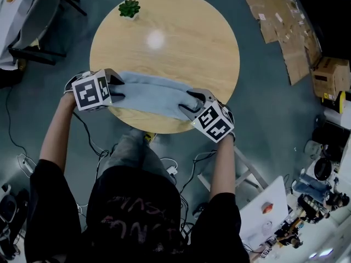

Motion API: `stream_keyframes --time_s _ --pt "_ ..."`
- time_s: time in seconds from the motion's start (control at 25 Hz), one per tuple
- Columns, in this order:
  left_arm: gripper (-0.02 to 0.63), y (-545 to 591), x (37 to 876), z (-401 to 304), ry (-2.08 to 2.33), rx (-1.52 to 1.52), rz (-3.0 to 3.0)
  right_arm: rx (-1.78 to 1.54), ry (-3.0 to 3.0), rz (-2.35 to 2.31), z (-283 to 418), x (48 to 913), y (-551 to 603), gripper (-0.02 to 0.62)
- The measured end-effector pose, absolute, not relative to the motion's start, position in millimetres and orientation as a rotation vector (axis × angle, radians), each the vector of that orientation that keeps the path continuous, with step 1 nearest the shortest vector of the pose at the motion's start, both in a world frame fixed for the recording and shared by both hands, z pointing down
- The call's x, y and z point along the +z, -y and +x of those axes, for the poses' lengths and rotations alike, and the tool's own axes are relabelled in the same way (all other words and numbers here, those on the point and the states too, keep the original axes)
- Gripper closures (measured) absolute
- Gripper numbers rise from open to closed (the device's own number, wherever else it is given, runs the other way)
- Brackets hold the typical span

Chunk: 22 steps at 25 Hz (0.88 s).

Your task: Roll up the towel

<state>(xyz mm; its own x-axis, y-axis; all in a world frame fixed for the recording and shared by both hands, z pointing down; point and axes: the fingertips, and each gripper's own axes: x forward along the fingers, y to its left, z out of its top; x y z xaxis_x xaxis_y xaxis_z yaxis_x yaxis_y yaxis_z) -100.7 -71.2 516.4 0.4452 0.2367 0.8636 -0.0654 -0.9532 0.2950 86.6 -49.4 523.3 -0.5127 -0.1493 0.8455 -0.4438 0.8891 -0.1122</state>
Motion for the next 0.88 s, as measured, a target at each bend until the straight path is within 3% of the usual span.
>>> stream_keyframes --time_s 0.32,0.88 --pt "0.434 138 514 -99 0.152 1.459 2.583 0.277 2.132 0.675 101 517 102 0.390" --pt "0.453 171 511 -94 0.277 1.440 2.678 0.220 2.131 0.868 109 503 130 0.430"
